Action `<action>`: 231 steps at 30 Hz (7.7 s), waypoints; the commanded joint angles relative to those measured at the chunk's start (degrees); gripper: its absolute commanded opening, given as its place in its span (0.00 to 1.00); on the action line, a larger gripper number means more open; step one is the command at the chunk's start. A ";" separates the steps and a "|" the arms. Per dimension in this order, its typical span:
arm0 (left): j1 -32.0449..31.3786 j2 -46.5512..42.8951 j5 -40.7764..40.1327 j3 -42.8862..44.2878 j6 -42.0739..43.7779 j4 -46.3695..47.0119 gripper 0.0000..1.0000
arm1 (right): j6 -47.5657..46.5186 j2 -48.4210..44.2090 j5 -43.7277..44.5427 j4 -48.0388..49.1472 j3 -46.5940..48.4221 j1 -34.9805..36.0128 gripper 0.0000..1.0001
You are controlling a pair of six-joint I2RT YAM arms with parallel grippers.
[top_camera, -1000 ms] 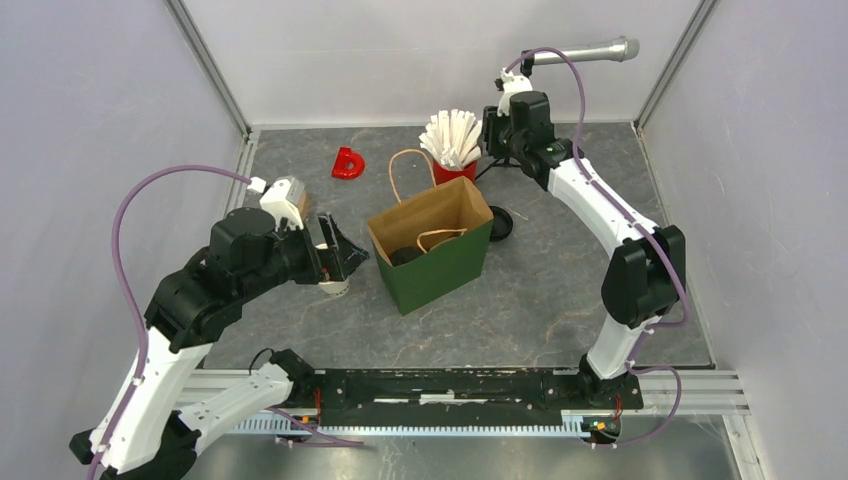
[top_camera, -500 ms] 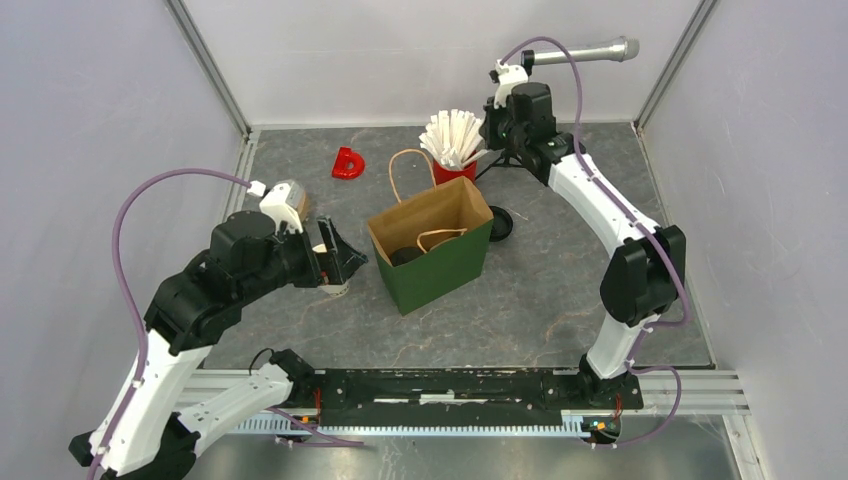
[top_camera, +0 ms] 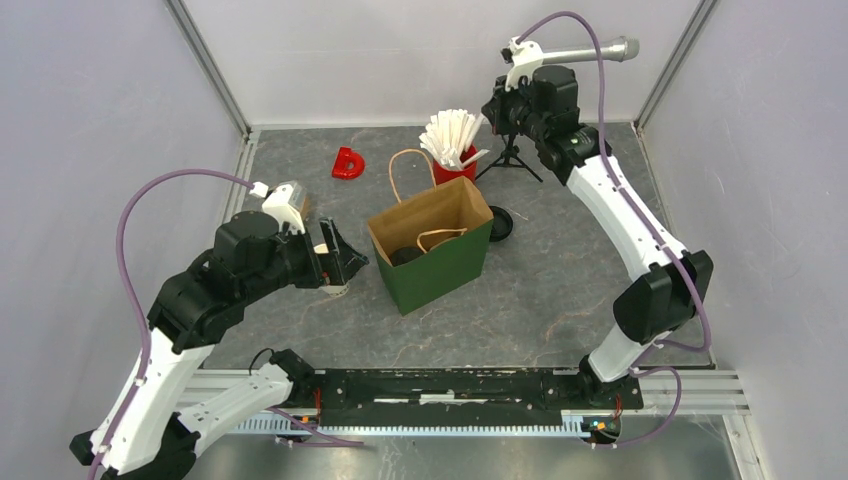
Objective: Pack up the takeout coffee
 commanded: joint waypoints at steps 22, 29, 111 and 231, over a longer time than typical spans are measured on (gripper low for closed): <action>0.30 0.61 -2.00 0.60 2.69 1.42 1.00 | 4.31 -19.78 -18.45 -11.69 9.91 -0.24 0.00; 0.30 1.06 -2.22 0.83 4.03 1.83 1.00 | 5.31 -26.14 -25.16 -19.42 9.56 -0.21 0.00; 0.30 5.61 -2.87 -0.75 9.52 9.60 1.00 | 3.50 -13.18 -16.58 -21.51 -8.14 6.45 0.56; 0.30 -13.06 -3.04 -5.83 1.12 16.37 1.00 | 17.64 -50.86 6.70 -22.79 -26.44 -1.24 0.98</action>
